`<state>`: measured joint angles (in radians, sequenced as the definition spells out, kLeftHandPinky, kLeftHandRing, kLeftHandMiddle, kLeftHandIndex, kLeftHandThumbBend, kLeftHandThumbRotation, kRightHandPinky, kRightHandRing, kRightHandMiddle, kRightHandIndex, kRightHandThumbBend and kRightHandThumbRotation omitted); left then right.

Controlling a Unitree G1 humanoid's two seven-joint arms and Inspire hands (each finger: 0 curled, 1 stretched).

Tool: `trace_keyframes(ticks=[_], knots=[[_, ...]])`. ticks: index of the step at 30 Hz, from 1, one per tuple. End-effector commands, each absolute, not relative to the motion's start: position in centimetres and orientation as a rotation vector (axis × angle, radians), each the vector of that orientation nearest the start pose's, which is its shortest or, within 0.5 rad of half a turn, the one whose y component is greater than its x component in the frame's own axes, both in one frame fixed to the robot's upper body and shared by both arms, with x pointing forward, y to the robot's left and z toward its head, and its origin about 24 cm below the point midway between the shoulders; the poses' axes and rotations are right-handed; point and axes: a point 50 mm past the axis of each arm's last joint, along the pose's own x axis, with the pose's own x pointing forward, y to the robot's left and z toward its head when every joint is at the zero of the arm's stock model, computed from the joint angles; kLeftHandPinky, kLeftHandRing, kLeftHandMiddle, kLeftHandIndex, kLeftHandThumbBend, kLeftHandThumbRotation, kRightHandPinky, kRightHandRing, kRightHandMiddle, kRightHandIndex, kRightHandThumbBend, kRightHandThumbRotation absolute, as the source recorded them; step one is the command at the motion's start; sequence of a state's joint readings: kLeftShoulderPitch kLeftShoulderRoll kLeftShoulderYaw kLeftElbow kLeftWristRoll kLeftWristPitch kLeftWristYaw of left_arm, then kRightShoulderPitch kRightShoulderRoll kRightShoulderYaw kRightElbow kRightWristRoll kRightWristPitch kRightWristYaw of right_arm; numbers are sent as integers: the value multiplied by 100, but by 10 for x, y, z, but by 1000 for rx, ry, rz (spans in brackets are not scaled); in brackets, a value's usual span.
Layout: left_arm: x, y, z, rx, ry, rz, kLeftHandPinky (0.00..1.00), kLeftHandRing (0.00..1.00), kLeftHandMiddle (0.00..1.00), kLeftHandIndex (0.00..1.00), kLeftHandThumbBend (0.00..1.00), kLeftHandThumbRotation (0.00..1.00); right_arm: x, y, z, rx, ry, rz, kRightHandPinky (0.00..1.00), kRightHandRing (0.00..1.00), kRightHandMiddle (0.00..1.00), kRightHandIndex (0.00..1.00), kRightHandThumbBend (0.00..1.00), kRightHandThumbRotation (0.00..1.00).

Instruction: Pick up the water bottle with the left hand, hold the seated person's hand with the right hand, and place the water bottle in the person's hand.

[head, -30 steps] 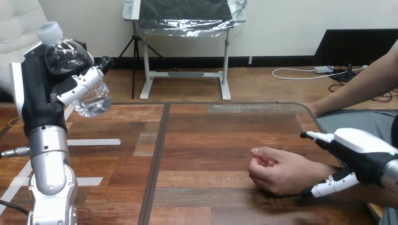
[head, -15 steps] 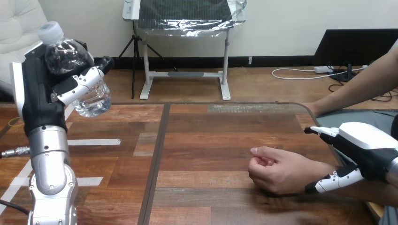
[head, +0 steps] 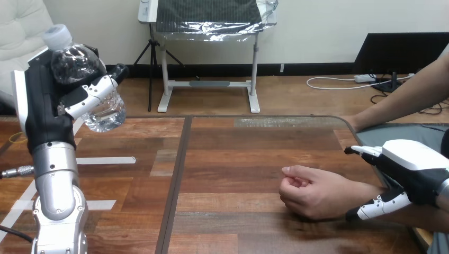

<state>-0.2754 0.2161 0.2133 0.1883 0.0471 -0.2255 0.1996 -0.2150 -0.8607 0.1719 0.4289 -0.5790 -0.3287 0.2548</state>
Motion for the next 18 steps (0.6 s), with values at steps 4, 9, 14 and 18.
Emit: trace_keyframes(ticks=[4,9,14,18], knots=[[300,226,141,207,-491,338,29,35,40,41,63,0,282,-296,77,-1481,172,460,96,94,94,94,100,54],[300,227,142,209,-485,345,29,35,40,41,63,0,280,-298,74,-1500,190,479,96,94,94,93,100,54],[300,228,141,198,-480,349,29,35,40,41,64,0,280,-300,72,-1511,213,495,94,93,93,92,100,51],[300,228,141,196,-479,349,29,34,40,41,64,0,279,-303,70,-1527,231,517,93,92,92,92,100,51]])
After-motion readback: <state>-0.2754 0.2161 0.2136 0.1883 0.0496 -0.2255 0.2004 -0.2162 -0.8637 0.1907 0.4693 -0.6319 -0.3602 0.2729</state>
